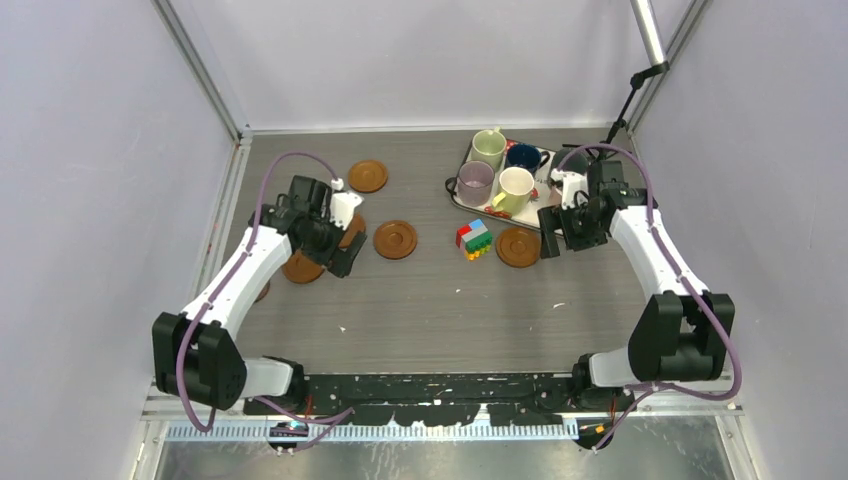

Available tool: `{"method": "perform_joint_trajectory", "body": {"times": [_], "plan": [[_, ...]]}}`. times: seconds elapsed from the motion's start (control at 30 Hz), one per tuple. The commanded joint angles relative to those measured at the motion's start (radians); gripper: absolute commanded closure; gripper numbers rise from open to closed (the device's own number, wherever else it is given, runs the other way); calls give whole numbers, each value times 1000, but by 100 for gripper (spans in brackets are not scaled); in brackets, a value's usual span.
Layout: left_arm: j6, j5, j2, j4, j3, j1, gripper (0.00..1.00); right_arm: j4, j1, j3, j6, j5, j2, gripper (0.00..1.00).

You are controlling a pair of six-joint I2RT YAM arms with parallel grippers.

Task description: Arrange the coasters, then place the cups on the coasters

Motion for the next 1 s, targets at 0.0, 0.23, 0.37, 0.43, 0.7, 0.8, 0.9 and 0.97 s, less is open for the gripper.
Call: {"method": "perform_joint_trajectory", "body": {"times": [0.0,0.23,0.37,0.43,0.7,0.8,0.9,0.97], "plan": [[-16,49,45,131,95,4,0,101,15,71,19,38,68,15],[-6,105,201,203,229,4,0,169,84,112,48,90,231,33],[-24,135,262,278,251,2,0,200,108,121,55,114,293,36],[-22,135,306,311,260,2,0,210,115,128,58,125,323,36],[4,37,492,337,378,-3,6,213,116,143,61,123,368,37],[-4,-11,554,369,434,-1,9,213,117,144,62,123,374,37],[-25,-57,625,396,513,3,12,213,117,145,63,120,372,37],[-42,-77,687,395,584,11,13,213,118,143,70,115,363,37]]}}
